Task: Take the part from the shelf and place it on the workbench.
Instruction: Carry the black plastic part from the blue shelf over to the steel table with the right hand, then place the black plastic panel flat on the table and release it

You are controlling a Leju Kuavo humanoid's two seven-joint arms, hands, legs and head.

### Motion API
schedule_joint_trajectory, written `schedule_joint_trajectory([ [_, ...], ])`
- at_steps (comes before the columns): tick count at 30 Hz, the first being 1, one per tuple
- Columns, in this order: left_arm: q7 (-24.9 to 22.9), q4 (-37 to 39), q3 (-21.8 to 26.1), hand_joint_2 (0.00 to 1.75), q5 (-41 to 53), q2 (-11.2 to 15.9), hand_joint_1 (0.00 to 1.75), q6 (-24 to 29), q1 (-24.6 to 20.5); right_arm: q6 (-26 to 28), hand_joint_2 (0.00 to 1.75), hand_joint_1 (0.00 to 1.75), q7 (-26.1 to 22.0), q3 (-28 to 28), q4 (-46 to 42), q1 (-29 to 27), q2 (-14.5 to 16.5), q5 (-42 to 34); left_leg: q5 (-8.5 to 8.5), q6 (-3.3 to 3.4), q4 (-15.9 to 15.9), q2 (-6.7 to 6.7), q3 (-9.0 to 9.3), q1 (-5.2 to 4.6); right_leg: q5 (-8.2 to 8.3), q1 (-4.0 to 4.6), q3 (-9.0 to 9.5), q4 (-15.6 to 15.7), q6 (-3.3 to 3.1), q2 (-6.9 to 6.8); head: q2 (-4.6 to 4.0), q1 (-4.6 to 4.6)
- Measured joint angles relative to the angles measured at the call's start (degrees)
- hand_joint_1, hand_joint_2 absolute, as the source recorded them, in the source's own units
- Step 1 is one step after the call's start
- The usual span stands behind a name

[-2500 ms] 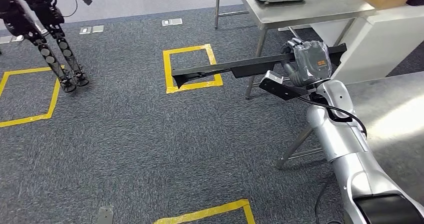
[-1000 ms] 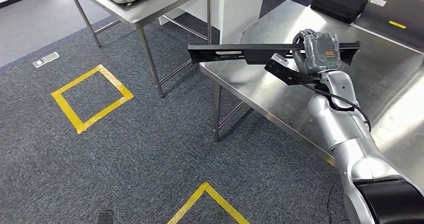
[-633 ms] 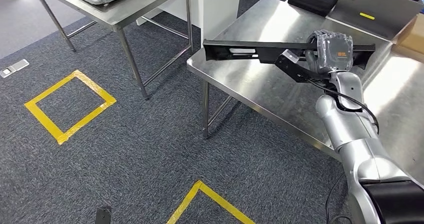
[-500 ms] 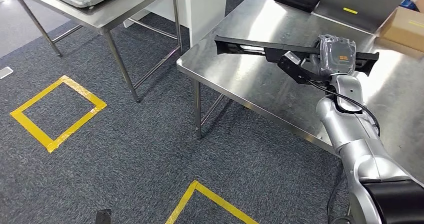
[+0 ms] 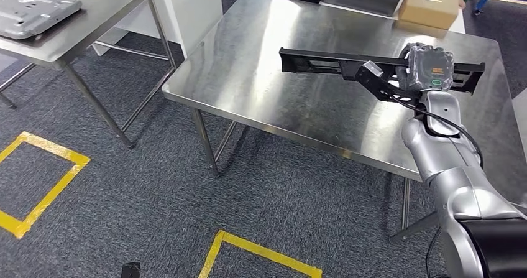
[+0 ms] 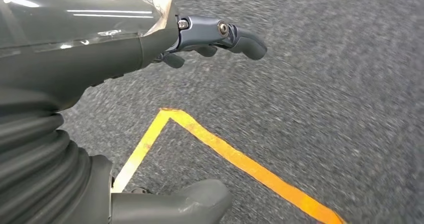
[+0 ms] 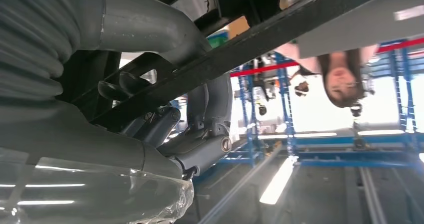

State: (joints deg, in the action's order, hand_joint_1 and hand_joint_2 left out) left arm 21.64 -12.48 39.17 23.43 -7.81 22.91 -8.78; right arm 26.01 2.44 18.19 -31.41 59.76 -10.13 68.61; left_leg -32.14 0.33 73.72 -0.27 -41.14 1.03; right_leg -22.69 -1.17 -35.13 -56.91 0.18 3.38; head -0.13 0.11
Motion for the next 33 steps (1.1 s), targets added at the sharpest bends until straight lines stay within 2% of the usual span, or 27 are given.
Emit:
schedule_joint_trajectory([
  [1,0.0,0.0,0.0,1.75,0.0,0.0,0.00,0.0,0.0,0.0,1.75,1.75,0.0,0.0,0.1,0.0,0.0,0.0,2.13,-0.09,-3.2,-0.41,1.36,0.30,-0.02,-0.09,0.00,-0.2,0.04,0.85,0.00,-0.02],
  [2,0.0,0.0,0.0,1.75,0.0,0.1,0.00,0.0,0.0,0.0,1.75,1.75,0.0,0.0,0.2,0.0,0.0,0.0,4.15,-0.22,-7.0,-1.62,3.05,0.70,-0.10,-0.14,-0.10,-0.4,0.19,1.65,0.00,-0.01],
  [3,0.0,0.0,0.0,1.75,0.0,0.1,0.00,0.0,0.0,0.0,1.75,1.75,0.0,0.0,0.2,0.0,0.0,0.0,5.49,-0.32,-10.4,-2.87,4.54,1.00,-0.21,-0.07,-0.35,-0.8,0.44,2.43,0.00,0.04],
  [5,0.0,0.0,0.0,1.75,0.0,0.1,0.00,0.0,0.0,0.0,1.75,1.75,0.0,-0.1,0.3,0.1,0.0,0.0,6.10,-0.21,-13.3,-4.38,5.80,1.02,-0.19,0.07,-1.01,-1.1,1.32,3.78,0.00,0.07],
  [7,0.0,0.0,0.1,1.75,0.0,0.0,0.00,0.0,-0.1,0.0,1.75,1.75,0.0,-0.3,0.4,0.0,-0.4,0.0,6.23,0.64,-13.8,-3.14,5.99,0.59,0.17,-0.02,-1.64,-0.9,2.36,4.96,0.00,0.01],
  [8,0.0,0.0,0.1,1.75,0.0,0.0,0.00,0.0,-0.2,0.0,1.75,1.75,-0.1,-0.4,0.5,0.0,-0.6,0.0,6.49,1.24,-14.2,-2.40,6.17,0.48,0.05,-0.04,-2.06,-1.2,2.68,4.28,0.00,0.05],
  [10,0.0,0.0,0.1,1.75,0.0,0.0,0.00,0.0,-0.3,0.1,1.75,1.75,-0.1,-0.5,0.6,0.0,-0.8,0.1,6.97,2.22,-15.0,-0.90,6.46,0.48,-1.64,0.00,-4.08,-4.8,2.71,1.00,0.00,0.41],
  [11,0.0,0.0,0.1,1.75,0.0,0.0,0.00,0.0,-0.3,0.1,1.75,1.75,-0.1,-0.6,0.6,0.1,-0.9,0.1,7.01,2.43,-15.1,-0.20,6.51,0.30,-3.05,0.07,-5.73,-8.1,2.58,-0.87,-0.01,0.63],
  [12,0.0,0.0,0.1,1.75,0.0,0.0,0.00,0.0,-0.3,0.1,1.75,1.75,-0.1,-0.6,0.7,0.1,-0.8,0.1,7.00,2.54,-15.0,0.59,6.49,0.20,-4.43,0.06,-7.55,-11.9,2.56,-1.84,-0.01,0.75],
  [13,0.1,0.0,0.1,1.75,0.0,0.0,0.00,-0.1,-0.2,0.1,1.75,1.75,-0.2,-0.6,0.8,0.0,-0.8,0.0,6.95,2.56,-15.0,1.35,6.48,0.10,-5.29,0.03,-8.93,-14.8,2.69,-2.28,-0.01,0.74],
  [14,0.1,0.0,0.1,1.75,0.0,0.0,0.00,-0.2,-0.2,0.1,1.75,1.75,-0.3,-0.7,0.9,-0.2,-0.7,0.0,6.90,2.53,-15.0,1.95,6.47,0.06,-5.51,-0.03,-9.48,-16.1,2.97,-2.54,-0.01,0.77],
  [15,0.2,0.0,0.1,1.75,0.0,0.0,0.00,-0.3,-0.2,0.2,1.75,1.75,-0.5,-0.7,0.9,-0.4,-0.8,-0.2,6.84,2.47,-15.0,2.48,6.48,0.06,-4.90,-0.11,-8.83,-15.0,3.39,-2.76,-0.01,0.77],
  [17,0.3,0.0,0.2,1.75,-0.1,0.0,0.00,-0.4,-0.2,0.4,1.75,1.75,-1.6,-0.8,1.0,-0.6,-0.8,-0.9,6.68,2.19,-15.0,3.28,6.58,0.06,-2.45,-0.38,-4.82,-7.6,4.14,-3.59,0.00,0.78],
  [18,0.3,0.0,0.2,1.75,-0.1,0.0,0.00,-0.5,-0.3,0.6,1.75,1.75,-2.4,-1.0,1.0,-0.6,-0.8,-1.4,6.60,1.94,-15.0,3.69,6.58,-0.09,-1.39,-0.27,-2.72,-4.1,4.21,-4.02,0.00,0.76],
  [19,0.4,0.0,0.2,1.75,-0.1,0.1,0.00,-0.5,-0.3,0.8,1.75,1.75,-3.1,-1.1,1.0,-0.6,-0.8,-1.8,6.53,1.65,-15.0,3.99,6.61,-0.23,-0.79,-0.11,-1.41,-1.8,3.92,-4.28,-0.01,0.70],
  [20,0.4,0.0,0.3,1.75,-0.1,0.1,0.00,-0.5,-0.4,0.9,1.75,1.75,-3.7,-1.3,1.0,-0.7,-0.8,-2.0,6.50,1.37,-15.0,4.23,6.67,-0.39,-0.60,0.14,-0.84,-0.8,3.48,-4.37,-0.01,0.63],
  [21,0.4,0.0,0.3,1.75,-0.1,0.1,0.00,-0.5,-0.4,1.0,1.75,1.75,-4.1,-1.3,0.9,-0.8,-0.8,-2.1,6.51,1.09,-15.1,4.35,6.72,-0.48,-0.54,0.47,-0.80,-0.9,3.00,-4.13,-0.01,0.58],
  [22,0.4,0.0,0.3,1.75,-0.1,0.1,0.00,-0.5,-0.4,1.0,1.75,1.75,-4.3,-1.4,0.9,-0.8,-0.9,-2.0,6.46,0.80,-15.1,4.35,6.81,-0.41,-0.50,0.31,-0.84,-0.9,2.45,-3.93,-0.02,0.51],
  [24,0.4,0.0,0.3,1.75,-0.1,0.1,0.00,-0.5,-0.5,1.0,1.75,1.75,-4.7,-1.3,0.9,-0.9,-0.8,-1.7,5.52,0.22,-13.9,3.19,6.34,-0.13,-0.42,-0.05,-0.67,-0.8,1.52,-3.67,-0.01,0.39],
  [25,0.4,0.0,0.3,1.75,-0.1,0.2,0.00,-0.5,-0.4,1.0,1.75,1.75,-4.8,-1.3,0.9,-0.8,-0.7,-1.7,4.17,0.00,-11.8,2.22,5.31,0.00,-0.37,-0.25,-0.58,-0.8,0.96,-3.57,-0.01,0.29],
  [27,0.5,0.0,0.4,1.75,-0.1,0.2,0.00,-0.6,-0.3,1.0,1.75,1.75,-4.9,-1.3,0.9,-0.8,-0.2,-1.5,0.70,-0.21,-4.7,0.70,1.84,0.08,-0.40,0.01,-0.56,-0.8,0.24,-3.29,0.00,0.15],
  [28,0.5,0.0,0.4,1.75,-0.2,0.2,0.00,-0.6,-0.2,1.0,1.75,1.75,-5.0,-1.3,1.0,-0.8,0.0,-1.4,-0.45,-0.24,-1.3,0.44,0.02,0.08,-0.43,0.21,-0.57,-0.8,0.10,-3.10,0.00,0.15],
  [29,0.5,0.0,0.4,1.75,-0.2,0.2,0.00,-0.7,-0.2,1.0,1.75,1.75,-5.0,-1.3,1.0,-0.8,0.2,-1.3,-0.57,-0.21,0.6,0.36,-1.11,0.08,-0.44,0.37,-0.57,-0.8,0.08,-2.84,0.00,0.14],
  [30,0.5,0.0,0.4,1.75,-0.2,0.2,0.00,-0.7,-0.2,1.0,1.75,1.75,-5.1,-1.3,1.0,-0.8,0.4,-1.2,0.32,-0.08,0.4,0.33,-1.30,0.08,-0.45,0.50,-0.55,-0.9,0.07,-2.60,0.00,0.13],
  [31,0.5,0.0,0.4,1.75,-0.2,0.2,0.00,-0.7,-0.2,1.0,1.75,1.75,-5.1,-1.2,1.0,-0.8,0.4,-1.1,2.12,0.15,-1.9,0.30,-0.36,0.08,-0.45,0.59,-0.53,-0.9,0.07,-2.36,0.00,0.13],
  [33,0.5,0.0,0.4,1.75,-0.1,0.3,0.00,-0.8,-0.2,1.0,1.75,1.75,-5.1,-1.2,1.0,-0.8,0.6,-0.9,5.83,0.76,-9.5,0.01,3.14,0.01,-0.46,0.83,-0.57,-1.0,0.10,-1.99,0.00,0.13],
])
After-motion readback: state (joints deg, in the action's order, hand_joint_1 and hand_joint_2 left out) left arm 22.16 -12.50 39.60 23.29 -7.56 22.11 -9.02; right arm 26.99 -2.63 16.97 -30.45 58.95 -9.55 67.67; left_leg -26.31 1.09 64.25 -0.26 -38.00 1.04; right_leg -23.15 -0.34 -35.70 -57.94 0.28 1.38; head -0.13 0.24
